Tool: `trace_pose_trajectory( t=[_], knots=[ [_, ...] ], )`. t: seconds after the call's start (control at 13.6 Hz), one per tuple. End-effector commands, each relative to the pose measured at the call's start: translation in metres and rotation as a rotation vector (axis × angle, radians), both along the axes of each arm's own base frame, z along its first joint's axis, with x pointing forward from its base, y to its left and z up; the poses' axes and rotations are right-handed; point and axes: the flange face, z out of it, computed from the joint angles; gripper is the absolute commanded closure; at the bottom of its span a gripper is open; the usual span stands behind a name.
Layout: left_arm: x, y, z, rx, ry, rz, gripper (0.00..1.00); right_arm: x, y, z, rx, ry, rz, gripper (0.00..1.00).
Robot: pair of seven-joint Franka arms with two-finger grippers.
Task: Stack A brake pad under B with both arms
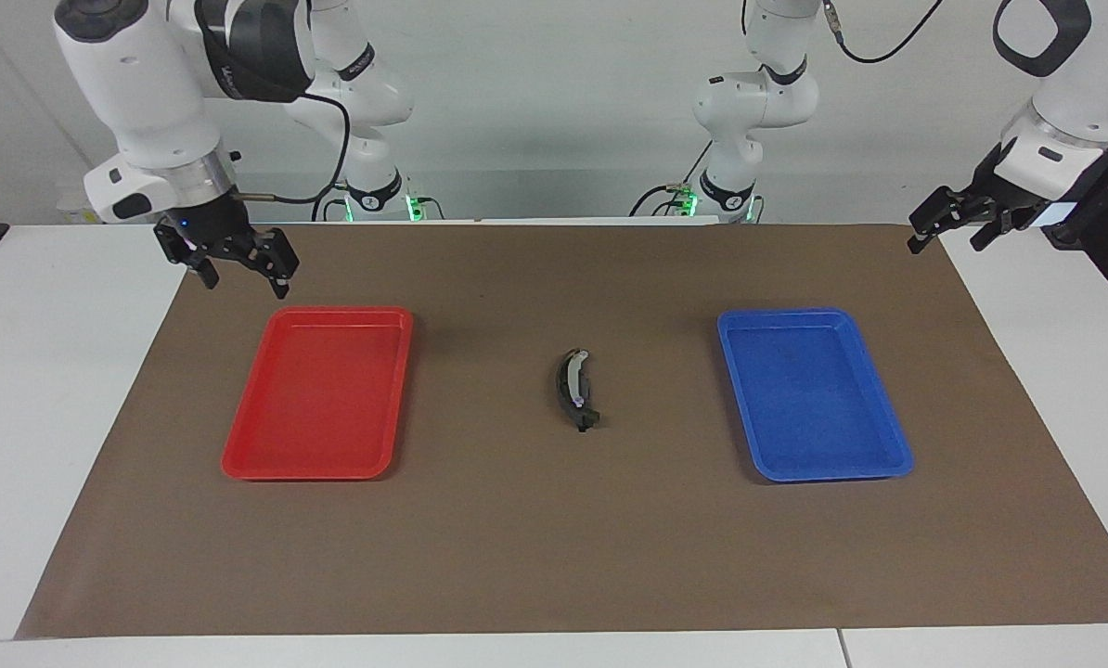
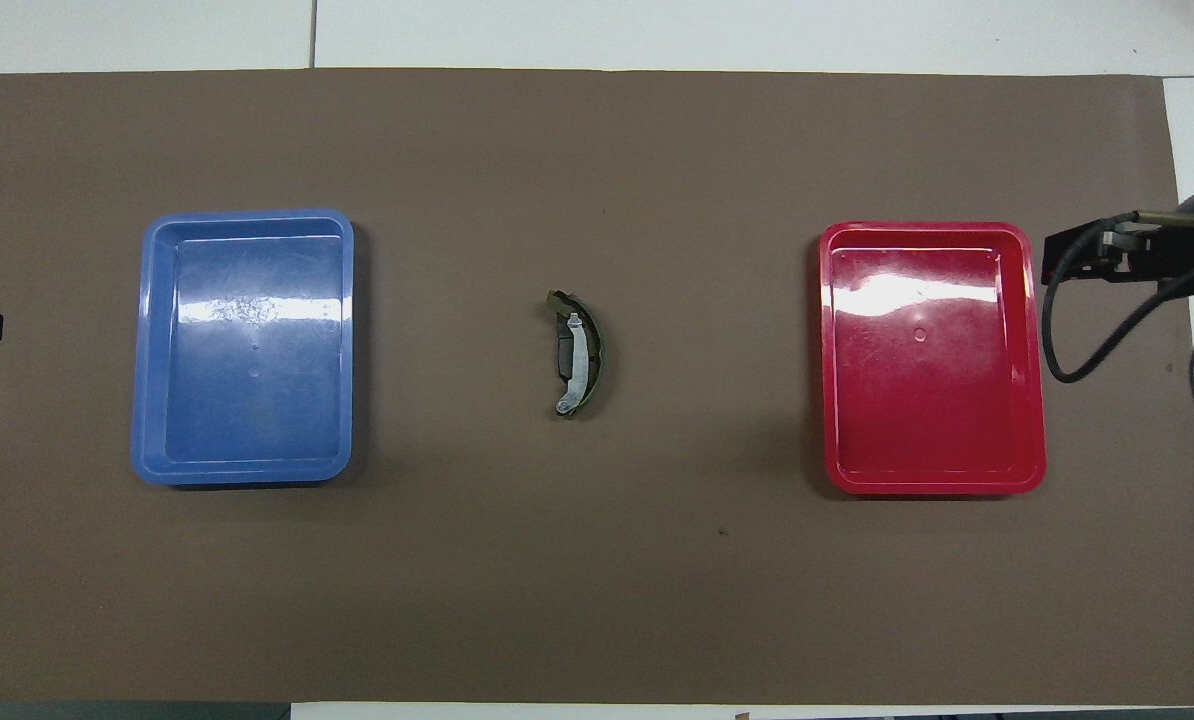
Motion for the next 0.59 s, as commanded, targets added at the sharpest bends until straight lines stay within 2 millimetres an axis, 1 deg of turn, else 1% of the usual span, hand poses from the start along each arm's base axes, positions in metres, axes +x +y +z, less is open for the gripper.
trace_pose_trajectory(
  t=[0.0,0.51],
  knots=[
    [-0.0014,0.0018,0.0,0.013,-0.007,-0.004,0.0,-0.0115,0.009,0.0231,0.031,0.048,0.035,0.0],
    [-0.0015,0.0026,0.0,0.013,-0.007,-0.002,0.0,-0.0095,0.0094,0.0265,0.02,0.056,0.052,0.0]
  ],
)
